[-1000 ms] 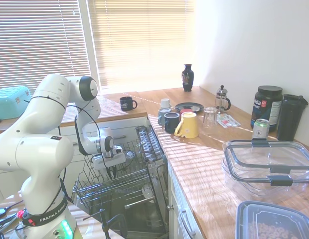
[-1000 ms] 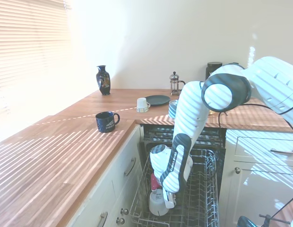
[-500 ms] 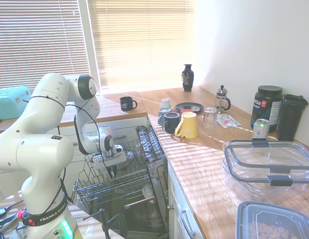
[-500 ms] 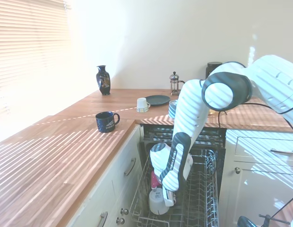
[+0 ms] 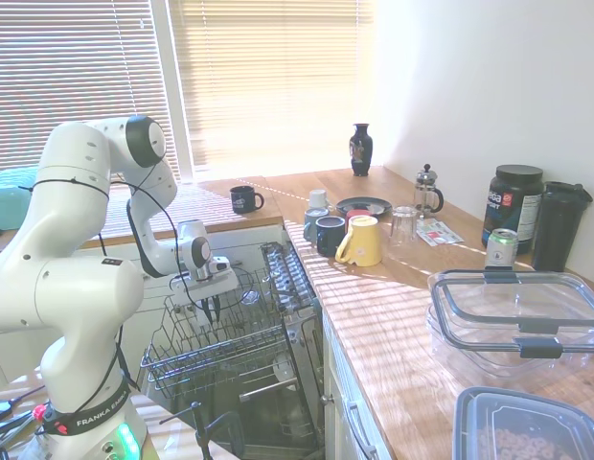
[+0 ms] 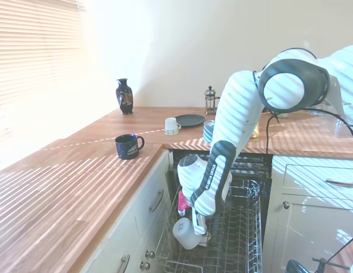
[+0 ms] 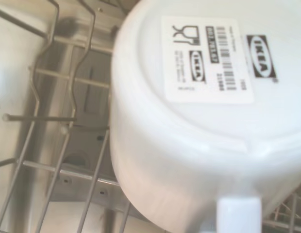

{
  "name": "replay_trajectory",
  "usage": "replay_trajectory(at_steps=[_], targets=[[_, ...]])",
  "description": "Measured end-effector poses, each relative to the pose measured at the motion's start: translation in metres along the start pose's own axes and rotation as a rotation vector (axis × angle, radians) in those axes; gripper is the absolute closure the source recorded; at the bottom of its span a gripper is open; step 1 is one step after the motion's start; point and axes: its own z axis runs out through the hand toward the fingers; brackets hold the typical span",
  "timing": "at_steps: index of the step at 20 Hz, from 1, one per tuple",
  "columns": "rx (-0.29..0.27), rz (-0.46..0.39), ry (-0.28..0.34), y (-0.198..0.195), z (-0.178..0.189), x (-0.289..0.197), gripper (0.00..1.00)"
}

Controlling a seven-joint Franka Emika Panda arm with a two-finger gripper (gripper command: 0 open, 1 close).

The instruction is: Take a mug cup out of the rack

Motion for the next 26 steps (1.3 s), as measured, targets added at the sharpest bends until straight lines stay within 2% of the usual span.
replay_trajectory(at_steps=[6,9,16,23,26], targets=[[-0.005,0.017,0.002,0.001,-0.003,0.000,1.00],[-0.001,0.028,0.013,0.009,-0.016,-0.001,1.00],[0.003,0.076,0.076,0.056,-0.072,0.004,1.00],[-0.012,0.114,0.131,0.089,-0.134,0.007,1.00],[-0.001,0.137,0.152,0.100,-0.162,0.010,1.00]])
